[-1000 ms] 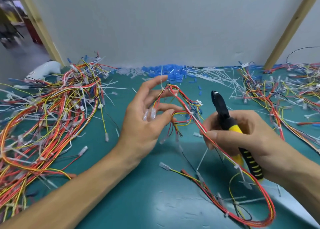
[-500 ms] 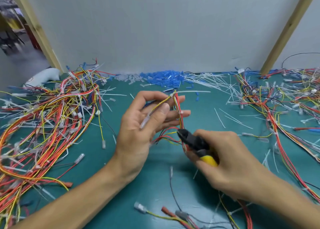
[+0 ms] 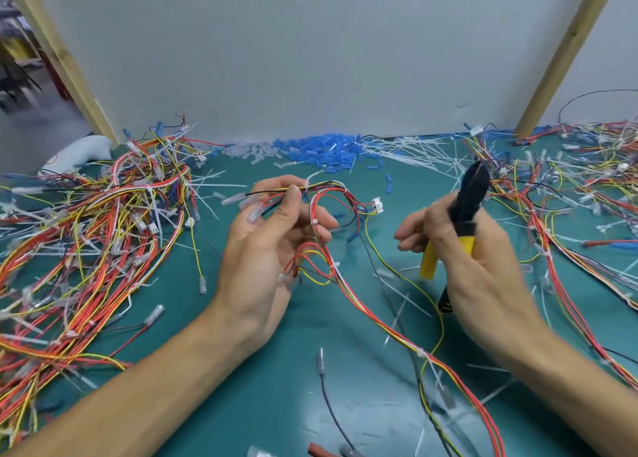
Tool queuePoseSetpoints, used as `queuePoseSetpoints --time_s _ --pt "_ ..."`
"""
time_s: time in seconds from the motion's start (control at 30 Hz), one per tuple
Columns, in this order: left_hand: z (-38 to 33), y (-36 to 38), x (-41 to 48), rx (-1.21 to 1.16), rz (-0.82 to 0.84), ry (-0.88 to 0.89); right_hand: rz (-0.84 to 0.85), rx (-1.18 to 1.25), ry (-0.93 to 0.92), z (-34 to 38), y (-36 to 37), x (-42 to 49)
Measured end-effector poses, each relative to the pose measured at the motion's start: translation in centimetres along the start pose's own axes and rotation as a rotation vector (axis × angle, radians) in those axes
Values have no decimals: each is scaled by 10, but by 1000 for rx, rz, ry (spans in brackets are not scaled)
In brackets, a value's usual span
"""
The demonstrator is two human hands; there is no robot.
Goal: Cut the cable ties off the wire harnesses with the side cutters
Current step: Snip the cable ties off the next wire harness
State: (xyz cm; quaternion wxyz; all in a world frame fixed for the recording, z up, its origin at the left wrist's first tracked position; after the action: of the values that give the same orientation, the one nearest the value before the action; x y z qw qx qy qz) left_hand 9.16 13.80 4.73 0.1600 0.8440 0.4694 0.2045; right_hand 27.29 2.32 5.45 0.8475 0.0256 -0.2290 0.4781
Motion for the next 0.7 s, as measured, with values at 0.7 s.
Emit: queuePoseSetpoints --time_s 0.7 --pt "6 24 -14 421 147 130 84 -126 59 -21 9 3"
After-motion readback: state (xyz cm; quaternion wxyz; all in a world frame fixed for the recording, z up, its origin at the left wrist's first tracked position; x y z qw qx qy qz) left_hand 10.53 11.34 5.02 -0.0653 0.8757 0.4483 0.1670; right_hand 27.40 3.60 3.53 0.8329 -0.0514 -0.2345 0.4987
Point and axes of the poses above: each hand's wrist, its own x-axis towards the middle knuckle, its own y-axis out of the palm, z = x × y, the point moved 10 cm from there along x, towards the middle knuckle, and after that the axes turned 2 degrees about -y, right-handed, at the moved point
